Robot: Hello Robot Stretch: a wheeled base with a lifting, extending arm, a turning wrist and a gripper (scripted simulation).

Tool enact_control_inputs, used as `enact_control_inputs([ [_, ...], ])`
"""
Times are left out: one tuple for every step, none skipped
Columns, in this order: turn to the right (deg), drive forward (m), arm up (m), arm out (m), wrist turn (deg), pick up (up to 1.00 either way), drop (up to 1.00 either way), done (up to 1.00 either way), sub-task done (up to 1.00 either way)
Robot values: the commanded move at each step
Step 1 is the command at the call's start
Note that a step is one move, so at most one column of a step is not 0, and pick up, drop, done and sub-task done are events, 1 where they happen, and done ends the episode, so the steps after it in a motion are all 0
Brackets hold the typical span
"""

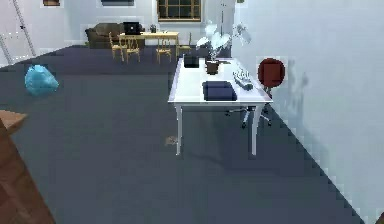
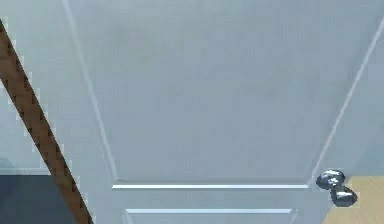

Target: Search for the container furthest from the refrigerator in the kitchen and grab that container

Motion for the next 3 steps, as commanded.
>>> enact_control_inputs([
  [0.0, 0.75, 0.0, 0.0, 0.0, 0.0, 0.0, 0.0, 0.0],
  [-42.0, 0.0, 0.0, 0.0, 0.0, 0.0, 0.0, 0.0, 0.0],
  [0.0, 0.85, 0.0, 0.0, 0.0, 0.0, 0.0, 0.0, 0.0],
])
